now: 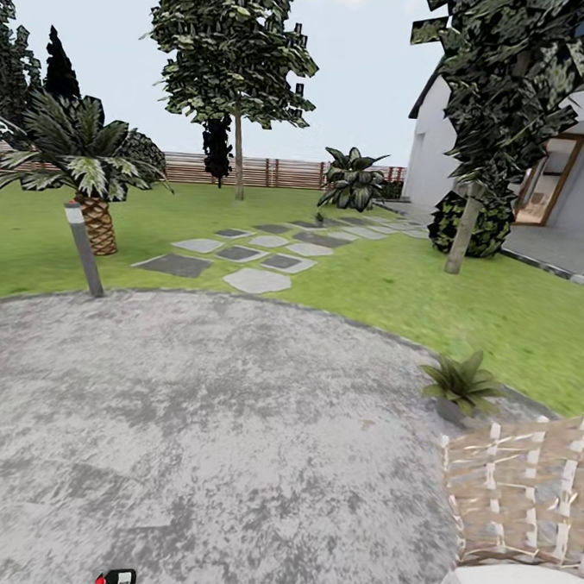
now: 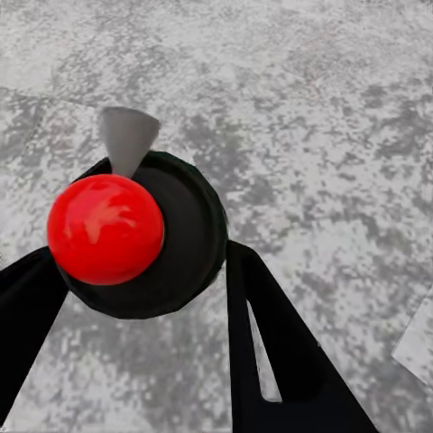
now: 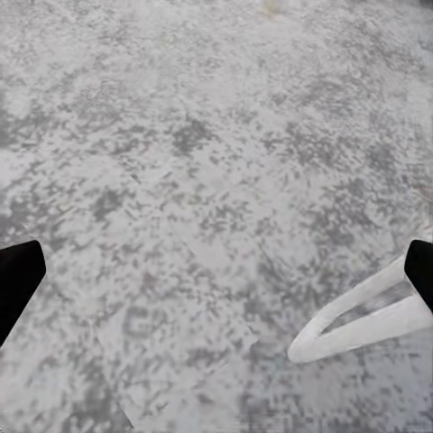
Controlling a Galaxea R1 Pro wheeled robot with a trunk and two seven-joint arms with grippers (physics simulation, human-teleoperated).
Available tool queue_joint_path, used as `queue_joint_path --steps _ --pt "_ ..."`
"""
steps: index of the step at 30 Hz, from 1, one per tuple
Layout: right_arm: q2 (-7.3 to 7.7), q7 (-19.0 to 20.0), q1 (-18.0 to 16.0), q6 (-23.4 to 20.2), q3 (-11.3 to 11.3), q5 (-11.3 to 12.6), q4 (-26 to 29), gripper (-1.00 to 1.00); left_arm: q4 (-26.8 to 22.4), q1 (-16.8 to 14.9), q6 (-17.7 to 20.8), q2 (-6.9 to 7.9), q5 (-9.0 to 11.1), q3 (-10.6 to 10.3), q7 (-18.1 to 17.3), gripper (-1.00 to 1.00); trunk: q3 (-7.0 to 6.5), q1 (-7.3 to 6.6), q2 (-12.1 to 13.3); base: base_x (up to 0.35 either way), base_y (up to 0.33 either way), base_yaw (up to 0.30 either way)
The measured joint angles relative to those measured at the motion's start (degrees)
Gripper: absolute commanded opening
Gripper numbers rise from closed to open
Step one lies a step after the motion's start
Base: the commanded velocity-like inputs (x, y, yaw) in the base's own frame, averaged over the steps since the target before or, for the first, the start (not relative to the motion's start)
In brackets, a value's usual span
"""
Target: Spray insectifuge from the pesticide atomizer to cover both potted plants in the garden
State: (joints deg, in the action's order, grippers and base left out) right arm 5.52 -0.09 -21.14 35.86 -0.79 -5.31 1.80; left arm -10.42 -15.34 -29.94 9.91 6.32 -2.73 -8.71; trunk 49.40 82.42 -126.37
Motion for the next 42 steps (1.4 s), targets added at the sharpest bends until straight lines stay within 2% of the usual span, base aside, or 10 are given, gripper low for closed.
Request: queue_joint_path --steps 42 --pt "0.0 -0.1 0.0 0.0 0.0 0.0 0.0 1.0 0.0 0.0 0.0 0.0 0.0 0.0 0.0 -1.0 0.0 0.0 0.0 0.339 0.112 0.0"
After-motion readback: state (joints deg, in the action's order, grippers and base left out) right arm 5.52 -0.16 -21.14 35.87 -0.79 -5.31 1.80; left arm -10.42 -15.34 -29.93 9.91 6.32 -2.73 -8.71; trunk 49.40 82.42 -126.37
